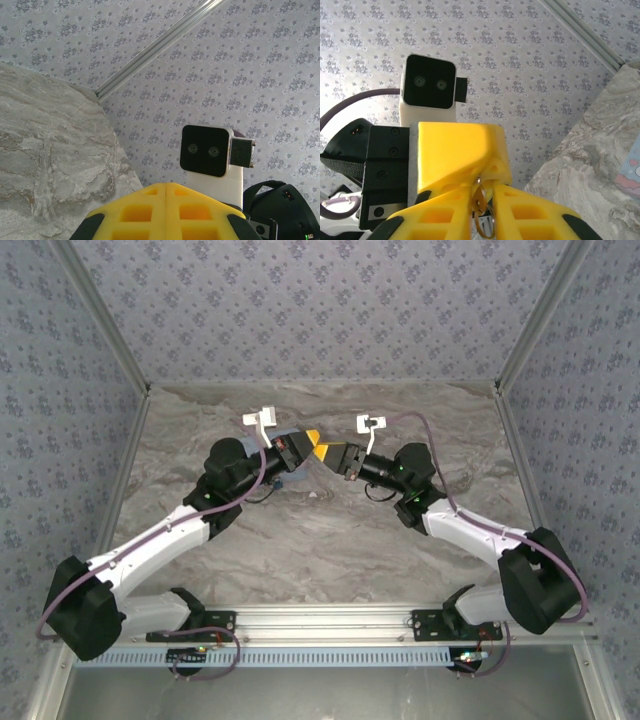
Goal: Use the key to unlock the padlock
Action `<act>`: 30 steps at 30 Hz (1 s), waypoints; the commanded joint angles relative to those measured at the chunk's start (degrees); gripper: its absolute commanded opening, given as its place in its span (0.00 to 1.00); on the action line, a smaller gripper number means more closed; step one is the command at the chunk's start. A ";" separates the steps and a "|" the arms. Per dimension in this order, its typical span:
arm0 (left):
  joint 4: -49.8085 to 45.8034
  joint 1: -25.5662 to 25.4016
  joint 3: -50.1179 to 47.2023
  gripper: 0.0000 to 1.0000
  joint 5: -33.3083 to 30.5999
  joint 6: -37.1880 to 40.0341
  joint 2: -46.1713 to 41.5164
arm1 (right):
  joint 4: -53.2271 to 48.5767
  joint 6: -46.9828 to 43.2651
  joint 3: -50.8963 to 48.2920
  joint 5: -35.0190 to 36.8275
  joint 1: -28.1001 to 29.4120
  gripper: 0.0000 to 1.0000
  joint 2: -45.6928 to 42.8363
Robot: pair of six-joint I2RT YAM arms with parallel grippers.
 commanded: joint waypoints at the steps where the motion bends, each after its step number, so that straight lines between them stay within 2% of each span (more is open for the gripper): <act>1: 2.39 -0.44 2.35 0.00 1.01 0.47 0.00 | 1.28 0.23 1.57 0.06 -0.06 0.11 0.64; 4: 1.82 -0.36 2.24 0.00 0.52 0.51 -0.20 | 0.71 0.14 1.34 -0.09 -0.15 0.04 0.38; 10: -0.84 -0.25 1.99 0.00 -1.63 1.86 -1.96 | -3.60 -2.23 -0.11 0.49 -0.36 0.00 -1.67; 11: -1.47 -0.13 1.86 0.04 -2.09 2.12 -2.42 | -4.73 -2.84 -0.27 0.55 -0.34 0.00 -2.03; 13: -3.74 -0.06 1.89 0.21 -3.38 3.01 -3.46 | -7.35 -4.52 -0.69 0.76 -0.42 0.00 -3.15; 16: -8.89 0.02 2.20 0.36 -6.19 5.68 -5.17 | -13.98 -8.37 -1.02 1.57 -0.45 0.00 -5.09; 21: -24.92 0.29 5.49 0.53 -14.34 11.72 -5.94 | -27.98 -16.72 -1.43 5.08 -0.34 0.00 -9.05; 24: -35.59 0.99 9.66 0.66 -17.39 15.28 -3.19 | -37.93 -21.49 -1.33 9.20 -0.43 0.00 -11.40; 30: -47.81 3.99 18.09 0.98 -16.63 22.89 8.76 | -48.22 -24.12 -2.65 14.28 -1.90 0.00 -13.33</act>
